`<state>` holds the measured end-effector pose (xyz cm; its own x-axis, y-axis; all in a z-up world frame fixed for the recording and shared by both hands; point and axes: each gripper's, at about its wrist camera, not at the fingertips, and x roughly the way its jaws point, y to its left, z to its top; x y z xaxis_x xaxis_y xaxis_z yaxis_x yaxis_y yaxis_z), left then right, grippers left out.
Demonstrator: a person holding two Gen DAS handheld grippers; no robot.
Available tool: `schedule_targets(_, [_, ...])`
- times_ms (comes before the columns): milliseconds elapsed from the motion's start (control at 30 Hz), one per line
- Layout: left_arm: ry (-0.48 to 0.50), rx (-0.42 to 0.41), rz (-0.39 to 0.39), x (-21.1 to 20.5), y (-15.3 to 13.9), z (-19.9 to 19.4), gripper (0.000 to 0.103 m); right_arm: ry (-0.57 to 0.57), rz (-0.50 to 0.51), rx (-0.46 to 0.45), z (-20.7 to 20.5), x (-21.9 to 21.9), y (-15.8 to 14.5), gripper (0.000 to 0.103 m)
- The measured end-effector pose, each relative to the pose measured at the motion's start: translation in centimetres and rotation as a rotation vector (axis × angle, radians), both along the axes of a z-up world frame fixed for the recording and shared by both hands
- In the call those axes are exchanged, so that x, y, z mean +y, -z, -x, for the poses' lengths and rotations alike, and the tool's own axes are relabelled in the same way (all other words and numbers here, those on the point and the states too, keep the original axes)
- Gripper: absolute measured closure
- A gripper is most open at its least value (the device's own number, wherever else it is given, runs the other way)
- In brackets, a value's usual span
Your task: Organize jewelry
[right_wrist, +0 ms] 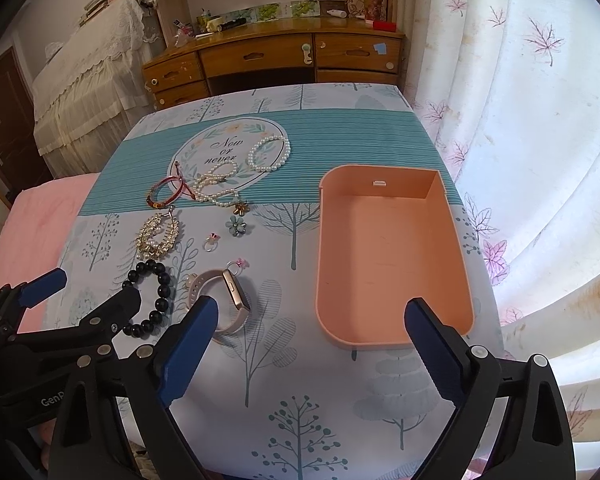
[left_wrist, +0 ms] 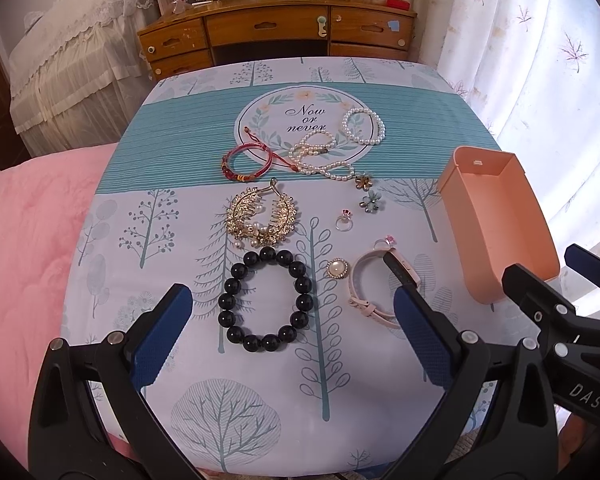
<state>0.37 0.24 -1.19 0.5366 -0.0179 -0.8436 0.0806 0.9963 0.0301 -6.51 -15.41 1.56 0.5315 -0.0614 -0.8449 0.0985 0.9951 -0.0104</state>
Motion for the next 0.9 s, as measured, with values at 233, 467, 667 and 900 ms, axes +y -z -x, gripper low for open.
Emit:
schedule_targets(233, [-0.007,0.002,-0.005,0.5,0.1,-0.6,0.003,-0.014,0.006,-0.005,-0.7,0.3,-0.1,0.007])
schedule_targets(467, [-0.031,0.015,-0.004,2.9,-0.5,-3.4,0.003,-0.051,-0.003,-0.015,-3.3,0.4,-1.5,0.011])
schedule_targets(667, [-0.045,0.027,-0.007,5.9,-1.3,-8.2,0.003,-0.112,-0.028,-0.008,-8.7,0.3,-3.7,0.020])
schedule_targets(900, [-0.104,0.095,-0.022,10.7,-0.6,-15.8,0.003,-0.136,0.002,0.027,-18.3,0.2,-4.7,0.027])
